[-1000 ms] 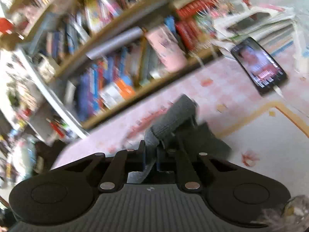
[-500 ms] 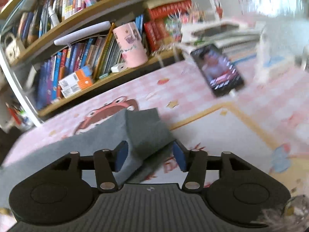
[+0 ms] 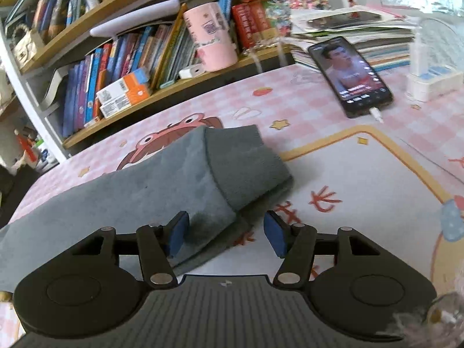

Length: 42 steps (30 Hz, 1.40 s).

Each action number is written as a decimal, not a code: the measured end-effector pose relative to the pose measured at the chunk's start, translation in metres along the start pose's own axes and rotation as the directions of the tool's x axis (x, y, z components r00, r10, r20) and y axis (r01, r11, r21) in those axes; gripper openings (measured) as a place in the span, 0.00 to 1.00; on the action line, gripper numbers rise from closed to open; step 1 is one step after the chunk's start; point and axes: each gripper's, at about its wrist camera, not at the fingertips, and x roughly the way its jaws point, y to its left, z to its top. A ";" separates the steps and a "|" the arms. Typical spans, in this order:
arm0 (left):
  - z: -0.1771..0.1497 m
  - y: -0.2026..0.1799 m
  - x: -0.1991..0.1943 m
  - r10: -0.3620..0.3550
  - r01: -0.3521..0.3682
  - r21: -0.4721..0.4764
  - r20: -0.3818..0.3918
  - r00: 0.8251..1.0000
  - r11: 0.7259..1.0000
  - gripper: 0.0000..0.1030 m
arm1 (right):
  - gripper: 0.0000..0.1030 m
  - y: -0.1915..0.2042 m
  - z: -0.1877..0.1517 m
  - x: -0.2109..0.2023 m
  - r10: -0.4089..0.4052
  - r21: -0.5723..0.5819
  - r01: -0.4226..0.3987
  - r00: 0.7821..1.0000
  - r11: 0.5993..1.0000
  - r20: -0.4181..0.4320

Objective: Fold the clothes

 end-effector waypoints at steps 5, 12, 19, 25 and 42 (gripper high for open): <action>0.003 -0.005 0.024 -0.065 0.065 -0.001 -0.034 0.997 0.998 0.38 | 0.32 0.013 0.005 0.016 0.005 -0.051 -0.005 1.000 0.999 -0.005; 0.031 -0.017 0.078 -0.085 0.085 0.003 -0.046 0.995 0.996 0.29 | 0.26 0.025 0.033 0.064 0.017 -0.064 -0.016 1.000 0.998 0.012; 0.059 -0.037 0.125 -0.072 0.072 0.008 -0.009 0.997 0.997 0.27 | 0.26 0.041 0.067 0.121 -0.004 -0.051 0.005 0.999 0.999 0.033; 0.057 -0.051 0.111 -0.191 0.191 0.010 0.124 0.974 0.981 0.20 | 0.26 0.047 0.072 0.137 -0.008 -0.058 0.011 0.998 0.998 0.061; 0.052 -0.026 0.117 -0.139 0.155 -0.153 0.109 0.984 0.976 0.64 | 0.52 0.046 0.074 0.121 -0.067 -0.069 0.078 0.987 0.995 0.149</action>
